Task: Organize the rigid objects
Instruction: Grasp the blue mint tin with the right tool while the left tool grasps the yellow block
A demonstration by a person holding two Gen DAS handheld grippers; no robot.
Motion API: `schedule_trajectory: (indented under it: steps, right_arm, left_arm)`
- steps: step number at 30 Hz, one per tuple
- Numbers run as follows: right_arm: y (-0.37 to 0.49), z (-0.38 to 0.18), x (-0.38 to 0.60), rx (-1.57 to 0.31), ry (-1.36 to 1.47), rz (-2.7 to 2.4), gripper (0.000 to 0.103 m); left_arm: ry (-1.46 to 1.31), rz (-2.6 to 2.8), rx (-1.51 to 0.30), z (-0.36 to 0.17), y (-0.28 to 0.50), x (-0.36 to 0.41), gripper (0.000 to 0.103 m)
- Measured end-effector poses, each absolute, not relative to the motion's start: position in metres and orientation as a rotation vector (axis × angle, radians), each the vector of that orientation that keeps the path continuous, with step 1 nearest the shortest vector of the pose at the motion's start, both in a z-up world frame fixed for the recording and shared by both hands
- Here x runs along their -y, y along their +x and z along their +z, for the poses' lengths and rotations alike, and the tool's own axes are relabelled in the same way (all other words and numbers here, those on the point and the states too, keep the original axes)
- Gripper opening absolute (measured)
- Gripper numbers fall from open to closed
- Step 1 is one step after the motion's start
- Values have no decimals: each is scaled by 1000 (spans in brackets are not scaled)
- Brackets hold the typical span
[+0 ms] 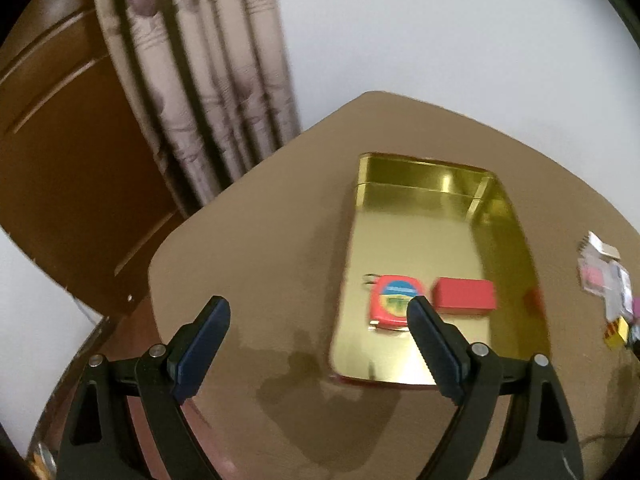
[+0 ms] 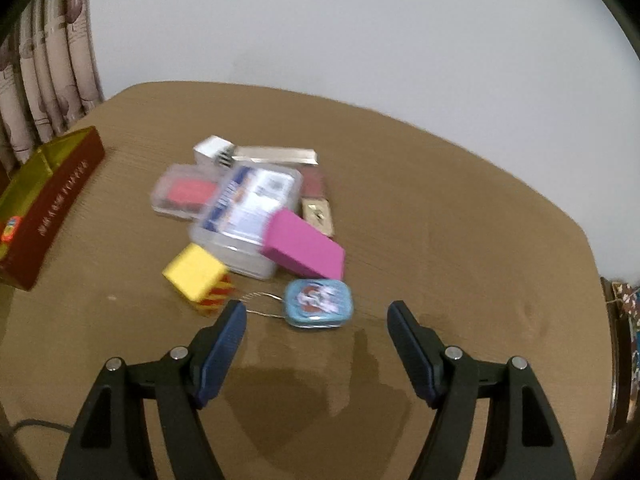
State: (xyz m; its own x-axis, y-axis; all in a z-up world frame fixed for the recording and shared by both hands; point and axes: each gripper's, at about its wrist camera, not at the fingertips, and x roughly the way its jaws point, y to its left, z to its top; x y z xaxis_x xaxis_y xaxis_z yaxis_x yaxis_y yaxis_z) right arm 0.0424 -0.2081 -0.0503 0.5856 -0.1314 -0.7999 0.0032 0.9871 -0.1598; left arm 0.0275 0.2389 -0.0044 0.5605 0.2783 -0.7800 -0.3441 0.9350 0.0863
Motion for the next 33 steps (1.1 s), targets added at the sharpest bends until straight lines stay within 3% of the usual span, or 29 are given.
schedule_trajectory:
  steps: [13,17,19,33]
  right_arm:
    - [59,-74,220,-915,-60,-37,74]
    - [52,-73,220,-898,-63,-13,50]
    - [47,-71,219,-896,-80,-3,43]
    - [26,-69,246,-878,-48,-69,43]
  left_arm:
    - [139,5,-947,-13,41,-76,89]
    - [176,-116,-959,-24,49,-23,89]
    - [193,-176,-971,-32,55,4,89]
    - [159,-357,-1069,-69,88,96,86]
